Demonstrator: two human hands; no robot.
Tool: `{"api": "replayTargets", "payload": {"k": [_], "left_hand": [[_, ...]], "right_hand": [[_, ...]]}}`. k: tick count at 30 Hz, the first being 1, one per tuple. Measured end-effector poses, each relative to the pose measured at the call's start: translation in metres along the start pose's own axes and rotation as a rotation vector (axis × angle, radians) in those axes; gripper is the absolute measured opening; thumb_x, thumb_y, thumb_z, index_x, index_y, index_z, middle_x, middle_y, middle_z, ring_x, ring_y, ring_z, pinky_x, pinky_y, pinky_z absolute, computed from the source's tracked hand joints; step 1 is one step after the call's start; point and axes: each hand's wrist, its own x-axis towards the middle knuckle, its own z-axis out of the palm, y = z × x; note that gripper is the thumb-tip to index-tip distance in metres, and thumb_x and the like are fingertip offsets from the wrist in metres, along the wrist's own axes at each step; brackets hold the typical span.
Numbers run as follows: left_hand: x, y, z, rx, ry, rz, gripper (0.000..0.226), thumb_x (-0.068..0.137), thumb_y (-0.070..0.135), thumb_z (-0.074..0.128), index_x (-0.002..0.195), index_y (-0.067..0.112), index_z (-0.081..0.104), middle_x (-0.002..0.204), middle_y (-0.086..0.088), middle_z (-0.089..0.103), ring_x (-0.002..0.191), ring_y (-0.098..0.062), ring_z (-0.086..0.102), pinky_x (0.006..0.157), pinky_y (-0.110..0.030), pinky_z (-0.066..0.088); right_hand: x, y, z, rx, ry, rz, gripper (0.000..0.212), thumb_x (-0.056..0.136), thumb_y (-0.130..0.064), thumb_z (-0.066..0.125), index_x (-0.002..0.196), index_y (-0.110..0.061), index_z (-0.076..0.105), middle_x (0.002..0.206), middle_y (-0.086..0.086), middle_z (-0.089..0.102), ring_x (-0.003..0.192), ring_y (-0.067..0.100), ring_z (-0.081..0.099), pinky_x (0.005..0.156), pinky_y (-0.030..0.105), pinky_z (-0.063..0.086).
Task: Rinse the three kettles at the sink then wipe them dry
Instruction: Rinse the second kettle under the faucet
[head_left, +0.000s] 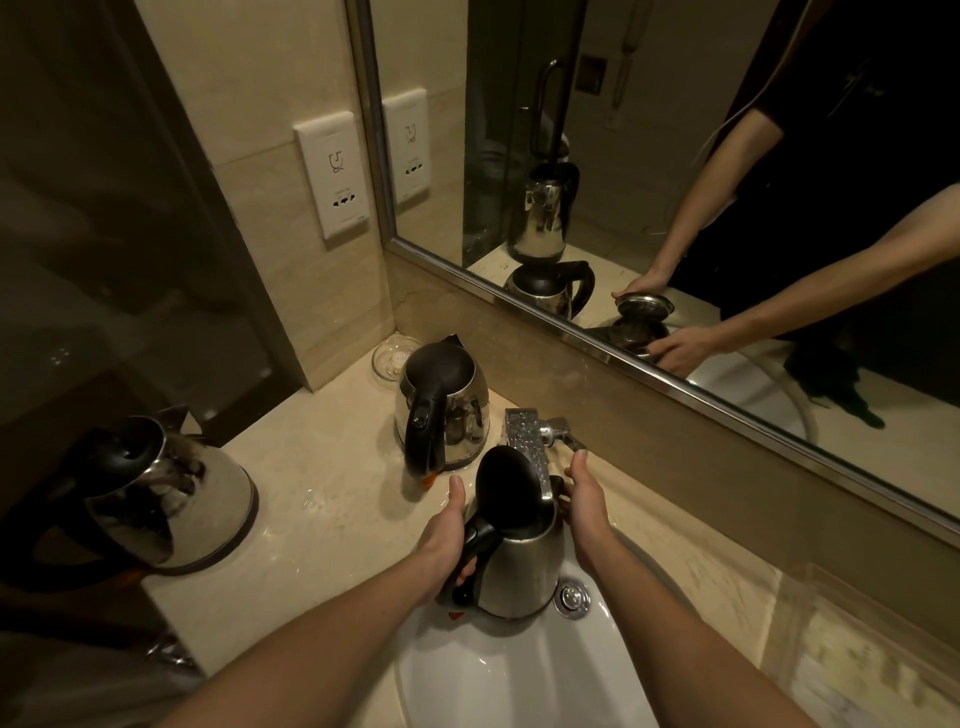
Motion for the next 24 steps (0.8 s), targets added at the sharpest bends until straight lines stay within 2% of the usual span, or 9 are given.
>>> {"api": "replayTargets", "payload": {"k": [2,5,7,11,14,18,22,24], "left_hand": [[0.0005,0.0000,-0.0005,0.005,-0.001,-0.002,0.083,0.088,0.083,0.014,0.084,0.012,0.057,0.050,-0.005,0.049,0.040,-0.016,0.045,0.044,-0.025,0.039],[0.0001,-0.0003,-0.0010,0.004,-0.001,0.005,0.083,0.089,0.083,0.013,0.079,0.012,0.056,0.050,-0.005,0.049,0.040,-0.016,0.045,0.045,-0.026,0.039],[-0.0007,0.0000,-0.0009,0.000,-0.002,0.008,0.085,0.089,0.082,0.013,0.075,0.010,0.056,0.049,-0.005,0.049,0.040,-0.016,0.045,0.045,-0.026,0.039],[-0.0008,-0.0008,-0.0014,-0.006,0.003,0.004,0.086,0.088,0.083,0.013,0.077,0.010,0.057,0.050,-0.006,0.049,0.040,-0.017,0.044,0.044,-0.025,0.038],[0.0008,-0.0015,-0.0016,0.006,0.002,0.000,0.086,0.087,0.084,0.013,0.080,0.011,0.057,0.050,-0.006,0.049,0.039,-0.017,0.044,0.044,-0.025,0.038],[0.0014,0.0000,-0.0014,0.002,0.002,0.009,0.088,0.087,0.084,0.014,0.091,0.010,0.061,0.049,-0.005,0.049,0.039,-0.016,0.044,0.044,-0.026,0.038],[-0.0004,0.0015,-0.0017,-0.003,0.002,0.020,0.086,0.088,0.083,0.014,0.085,0.010,0.058,0.049,-0.005,0.048,0.040,-0.016,0.044,0.045,-0.026,0.038],[-0.0011,0.0026,-0.0012,-0.003,0.013,0.016,0.085,0.087,0.084,0.014,0.079,0.011,0.058,0.049,-0.005,0.048,0.040,-0.017,0.044,0.045,-0.026,0.038]], "right_hand": [[0.0010,0.0010,0.0010,0.002,0.008,0.001,0.050,0.101,-0.062,0.030,0.108,-0.023,0.059,0.117,0.004,0.059,0.116,0.027,0.054,0.113,0.050,0.035],[0.0013,0.0023,0.0026,0.000,0.012,0.003,0.063,0.100,-0.065,0.029,0.130,-0.016,0.056,0.128,0.008,0.059,0.124,0.030,0.053,0.114,0.052,0.035],[0.0018,0.0026,0.0031,0.004,0.013,0.008,0.067,0.100,-0.064,0.029,0.137,-0.013,0.053,0.134,0.010,0.058,0.125,0.029,0.052,0.114,0.052,0.034],[0.0005,0.0024,0.0024,0.019,0.000,0.007,0.067,0.100,-0.064,0.029,0.137,-0.013,0.053,0.134,0.011,0.058,0.123,0.028,0.052,0.114,0.051,0.034],[-0.0018,0.0028,0.0031,0.029,-0.003,-0.009,0.059,0.100,-0.064,0.029,0.127,-0.020,0.057,0.135,0.010,0.059,0.126,0.030,0.053,0.115,0.052,0.034],[0.0001,0.0054,0.0028,0.032,0.011,-0.007,0.070,0.098,-0.067,0.030,0.139,-0.014,0.052,0.141,0.011,0.056,0.131,0.030,0.050,0.116,0.053,0.033],[0.0032,0.0052,0.0020,0.027,0.015,-0.005,0.067,0.100,-0.064,0.030,0.138,-0.014,0.053,0.139,0.010,0.056,0.131,0.030,0.049,0.115,0.052,0.033],[0.0023,0.0045,0.0016,0.025,0.012,-0.006,0.058,0.100,-0.063,0.030,0.124,-0.019,0.060,0.133,0.009,0.058,0.126,0.029,0.052,0.115,0.051,0.034]]}}
